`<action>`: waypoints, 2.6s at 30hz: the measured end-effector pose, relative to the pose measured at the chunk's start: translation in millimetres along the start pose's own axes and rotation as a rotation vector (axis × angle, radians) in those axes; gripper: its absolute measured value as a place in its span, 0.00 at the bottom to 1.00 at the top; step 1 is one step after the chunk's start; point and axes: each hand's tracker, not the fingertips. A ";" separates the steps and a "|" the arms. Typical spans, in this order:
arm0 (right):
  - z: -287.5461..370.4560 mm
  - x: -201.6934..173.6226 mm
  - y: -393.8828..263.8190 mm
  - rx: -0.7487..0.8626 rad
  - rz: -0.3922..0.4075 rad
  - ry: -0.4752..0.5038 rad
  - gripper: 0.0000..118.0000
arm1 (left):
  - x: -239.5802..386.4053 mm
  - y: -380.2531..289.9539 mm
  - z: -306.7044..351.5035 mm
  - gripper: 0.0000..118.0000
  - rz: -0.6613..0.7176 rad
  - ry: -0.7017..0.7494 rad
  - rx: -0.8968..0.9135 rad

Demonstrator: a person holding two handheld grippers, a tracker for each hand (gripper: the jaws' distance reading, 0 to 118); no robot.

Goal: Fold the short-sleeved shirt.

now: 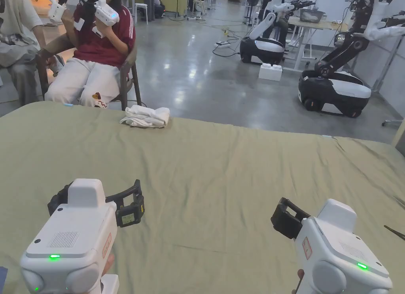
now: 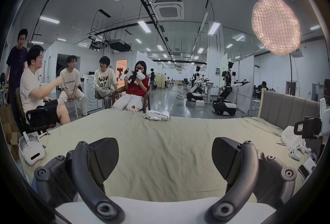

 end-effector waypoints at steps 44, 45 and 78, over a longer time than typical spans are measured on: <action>-12.5 0.0 -9.8 0.181 0.175 0.043 0.89 | 11.9 -8.8 -8.4 0.90 -0.087 0.014 0.007; -12.0 -0.5 -9.5 0.184 0.179 0.042 0.89 | 12.0 -8.9 -8.4 0.90 -0.089 0.011 0.006; -16.5 -6.5 -17.6 0.210 0.253 0.111 0.93 | 7.6 -8.7 -9.7 0.90 -0.116 -0.015 0.011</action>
